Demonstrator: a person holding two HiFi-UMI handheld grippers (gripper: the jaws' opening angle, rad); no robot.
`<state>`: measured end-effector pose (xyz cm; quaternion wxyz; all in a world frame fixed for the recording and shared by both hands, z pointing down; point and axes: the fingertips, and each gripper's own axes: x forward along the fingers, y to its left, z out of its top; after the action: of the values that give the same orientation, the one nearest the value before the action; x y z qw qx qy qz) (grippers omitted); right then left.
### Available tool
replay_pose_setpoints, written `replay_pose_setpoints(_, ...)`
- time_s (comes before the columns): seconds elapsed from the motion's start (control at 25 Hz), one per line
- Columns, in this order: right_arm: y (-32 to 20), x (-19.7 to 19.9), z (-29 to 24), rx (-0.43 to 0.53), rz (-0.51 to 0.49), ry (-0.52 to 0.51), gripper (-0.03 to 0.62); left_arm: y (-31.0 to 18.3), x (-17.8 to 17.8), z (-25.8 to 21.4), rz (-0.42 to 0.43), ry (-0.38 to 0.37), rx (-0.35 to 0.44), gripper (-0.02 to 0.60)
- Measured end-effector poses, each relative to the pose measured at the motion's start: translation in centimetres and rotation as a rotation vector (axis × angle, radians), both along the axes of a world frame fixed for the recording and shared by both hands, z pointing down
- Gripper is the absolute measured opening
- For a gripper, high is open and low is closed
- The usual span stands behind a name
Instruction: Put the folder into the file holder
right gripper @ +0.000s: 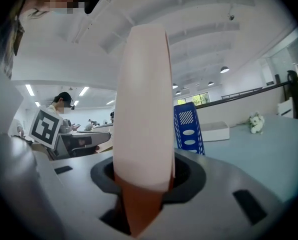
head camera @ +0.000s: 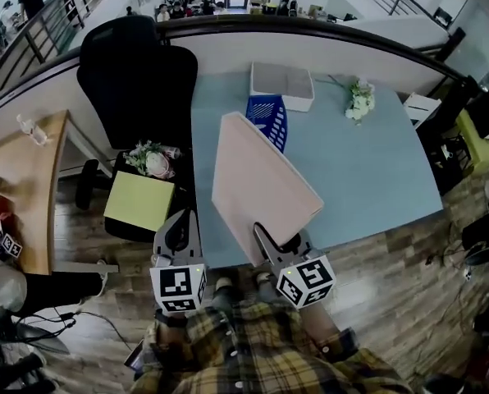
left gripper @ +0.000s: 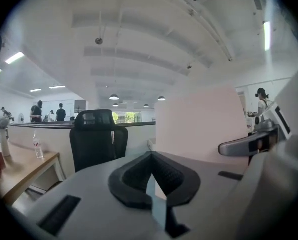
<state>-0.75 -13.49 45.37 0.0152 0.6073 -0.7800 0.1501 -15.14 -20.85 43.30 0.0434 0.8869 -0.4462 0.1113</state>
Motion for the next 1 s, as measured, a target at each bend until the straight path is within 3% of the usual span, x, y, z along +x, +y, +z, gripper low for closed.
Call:
replay_pose_setpoints(0.24,1.9,0.6,-0.3,-0.001,0.061,-0.005,0.163,0.8,1.0,0.3,0.059,0.005,-0.009,-0.009)
replay_pose_setpoints(1.0,4.0,1.7,-3.1,0.054,0.025,-0.009,0.163,3.0,2.0,-0.7,0.021,0.024,0.006,-0.009)
